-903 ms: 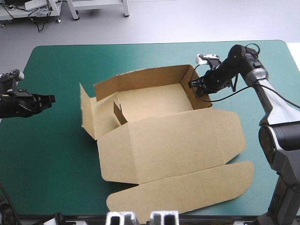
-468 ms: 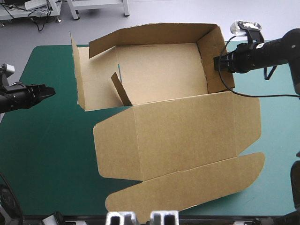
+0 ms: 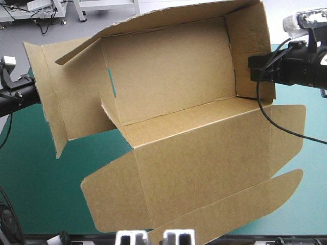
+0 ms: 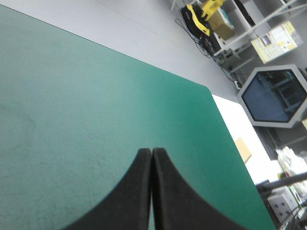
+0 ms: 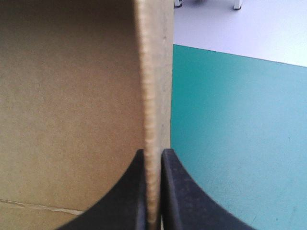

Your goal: Fold the box

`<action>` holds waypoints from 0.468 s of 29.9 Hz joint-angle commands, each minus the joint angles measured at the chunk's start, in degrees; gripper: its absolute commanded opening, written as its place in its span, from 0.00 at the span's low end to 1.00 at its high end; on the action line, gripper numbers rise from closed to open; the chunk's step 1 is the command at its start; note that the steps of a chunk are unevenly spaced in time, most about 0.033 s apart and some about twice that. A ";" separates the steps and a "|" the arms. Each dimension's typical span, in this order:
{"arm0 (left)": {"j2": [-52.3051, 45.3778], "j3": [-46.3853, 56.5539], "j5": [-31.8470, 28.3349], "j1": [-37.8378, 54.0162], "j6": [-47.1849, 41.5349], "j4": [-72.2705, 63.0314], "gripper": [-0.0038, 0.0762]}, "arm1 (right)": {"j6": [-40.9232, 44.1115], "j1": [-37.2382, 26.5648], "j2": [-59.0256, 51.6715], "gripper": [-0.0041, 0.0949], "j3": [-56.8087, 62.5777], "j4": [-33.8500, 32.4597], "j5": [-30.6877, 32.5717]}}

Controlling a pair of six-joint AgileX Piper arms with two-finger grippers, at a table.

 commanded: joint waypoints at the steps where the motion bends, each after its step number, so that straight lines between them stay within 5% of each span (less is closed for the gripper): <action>1: -3.40 -1.47 4.86 -3.51 0.37 -5.57 0.05 | 1.97 -0.51 -2.59 0.02 -1.64 2.00 -2.04; 14: -6.83 -1.47 4.76 -7.61 0.37 -8.24 0.05 | 1.94 -0.54 2.65 0.02 -1.64 0.62 -1.46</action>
